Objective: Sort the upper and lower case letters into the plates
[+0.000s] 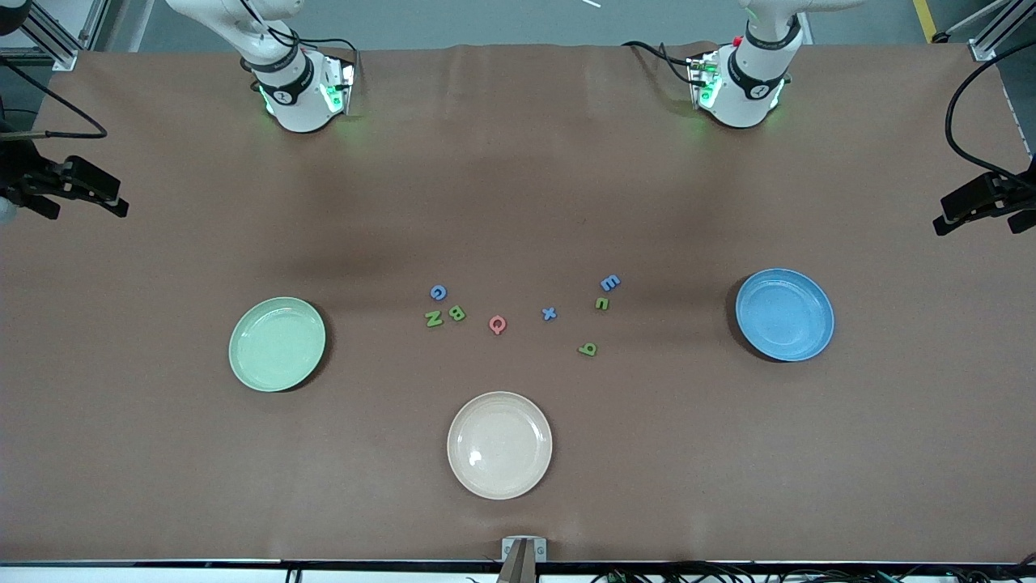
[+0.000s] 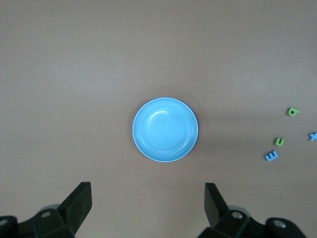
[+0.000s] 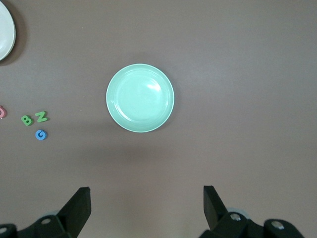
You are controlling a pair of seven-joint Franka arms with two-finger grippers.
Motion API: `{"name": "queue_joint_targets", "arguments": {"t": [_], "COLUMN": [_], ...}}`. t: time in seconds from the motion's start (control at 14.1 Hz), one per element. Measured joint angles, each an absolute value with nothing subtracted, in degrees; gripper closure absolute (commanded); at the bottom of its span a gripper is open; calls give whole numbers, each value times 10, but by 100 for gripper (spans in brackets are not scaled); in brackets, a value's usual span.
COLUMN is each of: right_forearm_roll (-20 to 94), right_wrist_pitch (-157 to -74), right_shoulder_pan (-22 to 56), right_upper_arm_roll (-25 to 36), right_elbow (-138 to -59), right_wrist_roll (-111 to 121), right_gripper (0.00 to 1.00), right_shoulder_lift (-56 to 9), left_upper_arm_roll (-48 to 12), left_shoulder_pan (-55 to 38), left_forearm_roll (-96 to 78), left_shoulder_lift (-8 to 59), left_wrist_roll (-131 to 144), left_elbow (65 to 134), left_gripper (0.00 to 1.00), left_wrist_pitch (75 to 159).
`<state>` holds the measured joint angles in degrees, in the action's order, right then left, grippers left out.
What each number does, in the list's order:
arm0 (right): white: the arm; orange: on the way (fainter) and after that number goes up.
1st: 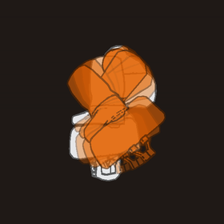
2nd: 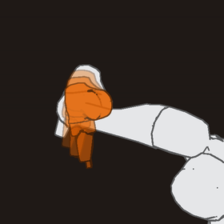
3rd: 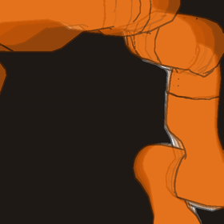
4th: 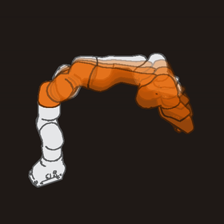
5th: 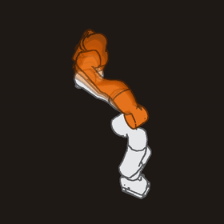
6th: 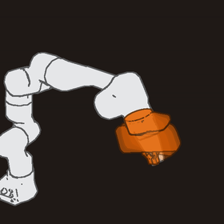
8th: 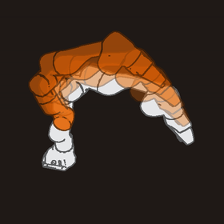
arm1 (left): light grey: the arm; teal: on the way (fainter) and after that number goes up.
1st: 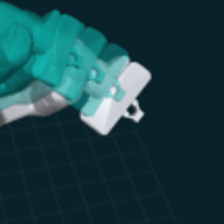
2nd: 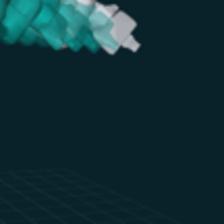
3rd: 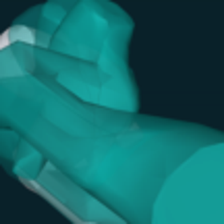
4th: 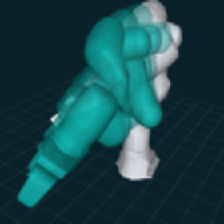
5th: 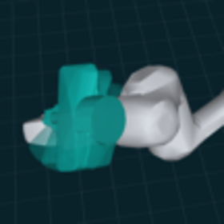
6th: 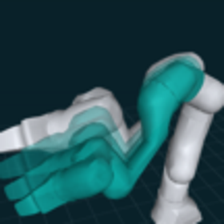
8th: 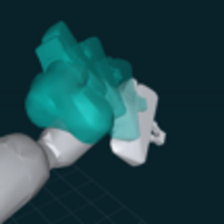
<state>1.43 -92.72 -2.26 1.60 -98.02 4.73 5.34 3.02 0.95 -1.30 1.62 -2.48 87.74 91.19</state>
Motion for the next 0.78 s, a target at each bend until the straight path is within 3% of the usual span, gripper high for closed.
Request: {"name": "queue_joint_targets", "arguments": {"t": [0.78], "right_forearm_roll": [14], "right_wrist_pitch": [-922], "right_shoulder_pan": [-16], "right_upper_arm_roll": [10], "right_elbow": [-985], "right_wrist_roll": [47], "right_gripper": [0], "right_shoulder_lift": [53], "left_upper_arm_roll": [20], "left_shoulder_pan": [0], "left_forearm_roll": [-14], "left_shoulder_lift": [22], "left_wrist_roll": [-25], "left_elbow": [881], "left_gripper": [0], "left_wrist_pitch": [879]}}
